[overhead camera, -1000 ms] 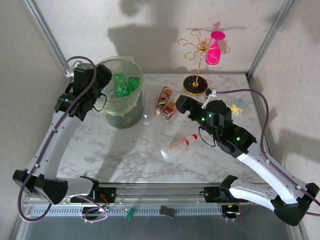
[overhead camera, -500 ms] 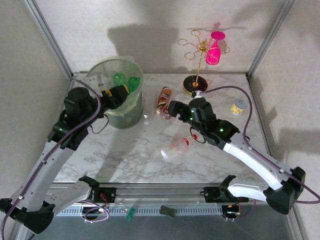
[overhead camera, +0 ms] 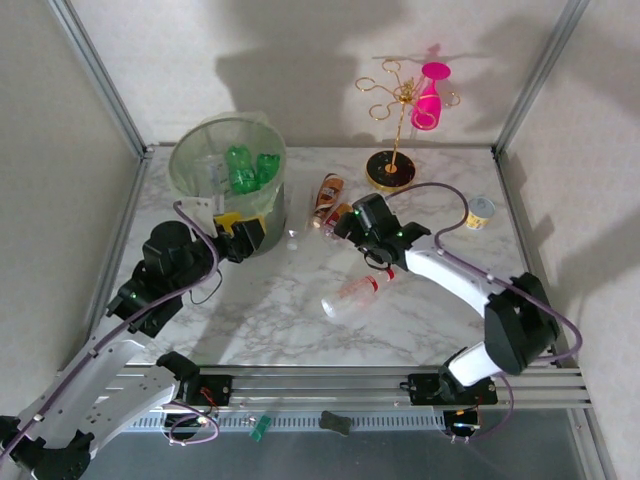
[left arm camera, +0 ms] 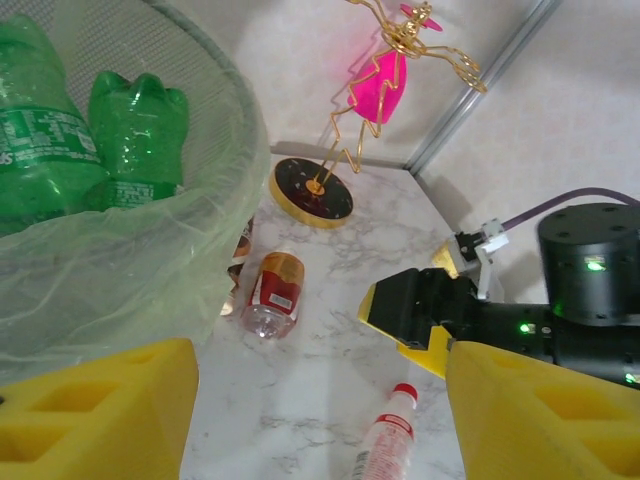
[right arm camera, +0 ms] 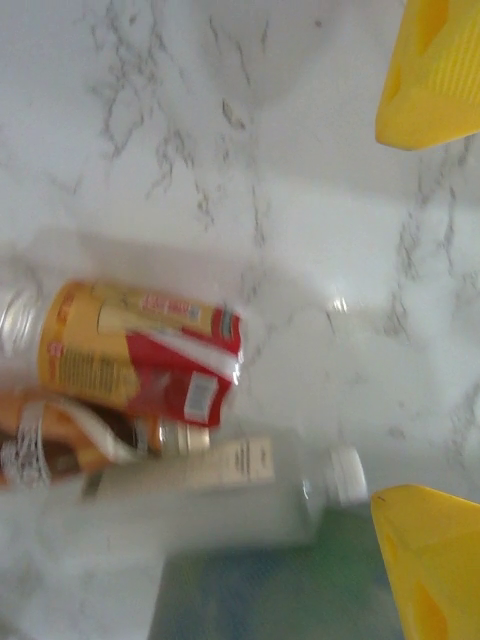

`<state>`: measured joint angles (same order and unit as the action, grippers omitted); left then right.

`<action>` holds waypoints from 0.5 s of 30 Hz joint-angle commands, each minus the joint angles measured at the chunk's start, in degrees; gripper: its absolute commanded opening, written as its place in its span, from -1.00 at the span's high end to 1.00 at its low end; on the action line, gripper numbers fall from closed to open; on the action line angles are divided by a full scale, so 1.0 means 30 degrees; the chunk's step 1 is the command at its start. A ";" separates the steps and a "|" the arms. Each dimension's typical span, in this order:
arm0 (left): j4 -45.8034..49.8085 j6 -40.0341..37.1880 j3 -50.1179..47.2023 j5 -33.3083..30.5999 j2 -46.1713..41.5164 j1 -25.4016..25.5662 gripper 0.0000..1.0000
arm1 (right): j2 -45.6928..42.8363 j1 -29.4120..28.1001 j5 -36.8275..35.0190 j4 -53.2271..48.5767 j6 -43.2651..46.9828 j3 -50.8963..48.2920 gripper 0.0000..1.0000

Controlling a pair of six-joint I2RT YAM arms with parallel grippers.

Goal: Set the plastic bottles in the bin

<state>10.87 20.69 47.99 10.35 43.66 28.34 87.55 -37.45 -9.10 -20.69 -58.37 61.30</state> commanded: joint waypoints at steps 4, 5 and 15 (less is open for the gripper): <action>-0.1720 -0.0478 -0.1391 -0.0490 -0.0396 0.0191 -0.31 | 0.3015 0.1280 0.0616 0.0502 0.0788 0.1754 -0.66; -0.1689 -0.0510 -0.1335 -0.0542 -0.0365 0.0215 -0.30 | 0.3536 0.1474 0.0888 0.0487 0.0794 0.2083 -0.66; -0.1804 -0.0630 -0.1690 -0.0697 -0.0590 0.0704 -0.28 | 0.8496 0.2274 0.1546 -0.0473 0.0919 0.7223 -0.68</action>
<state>7.46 19.73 44.01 9.17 43.07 29.69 110.59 -30.57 -5.67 -20.58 -56.25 78.56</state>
